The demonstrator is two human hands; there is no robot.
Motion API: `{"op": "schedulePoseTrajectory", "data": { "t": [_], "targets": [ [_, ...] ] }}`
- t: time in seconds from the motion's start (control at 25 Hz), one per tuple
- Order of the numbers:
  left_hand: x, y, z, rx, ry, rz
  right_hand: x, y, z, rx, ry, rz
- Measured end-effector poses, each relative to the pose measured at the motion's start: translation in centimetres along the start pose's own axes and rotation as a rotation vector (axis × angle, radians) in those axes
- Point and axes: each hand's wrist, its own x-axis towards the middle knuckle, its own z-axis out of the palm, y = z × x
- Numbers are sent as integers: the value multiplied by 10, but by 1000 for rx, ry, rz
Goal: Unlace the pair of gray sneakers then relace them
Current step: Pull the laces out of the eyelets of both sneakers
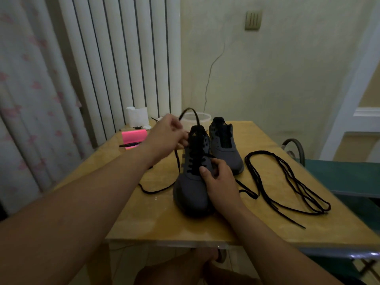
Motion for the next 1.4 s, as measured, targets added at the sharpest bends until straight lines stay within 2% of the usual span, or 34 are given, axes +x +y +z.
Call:
{"op": "schedulePoseTrajectory", "data": {
  "t": [0.08,0.12,0.48,0.68,0.84,1.04,1.16,1.28,1.36,1.4],
  "targets": [
    [-10,-24,9,274,-38,37,0,0,0,-9,8,-9],
    [-16,-34,13,337,-65,53,0,0,0,-11,13,-14],
    [-18,-46,25,311,0,131,0,-1,0,-27,1,-25],
    [16,-25,13,379,-176,79,-2,-3,-2,-43,-15,-44],
    [45,1,7,448,-220,68,-5,-6,-4,-75,-10,-45],
    [63,26,18,614,-272,119,1,-19,-6,-308,-4,-67],
    [64,24,27,578,-236,48,6,-20,-8,-315,-33,-18],
    [55,13,19,307,-170,-34,7,-18,-8,-246,-40,16],
    [39,5,15,110,-103,-2,7,-16,-7,-236,-37,16],
    [27,-1,14,92,1,55,7,-16,-7,-230,-35,14]
  ]
}}
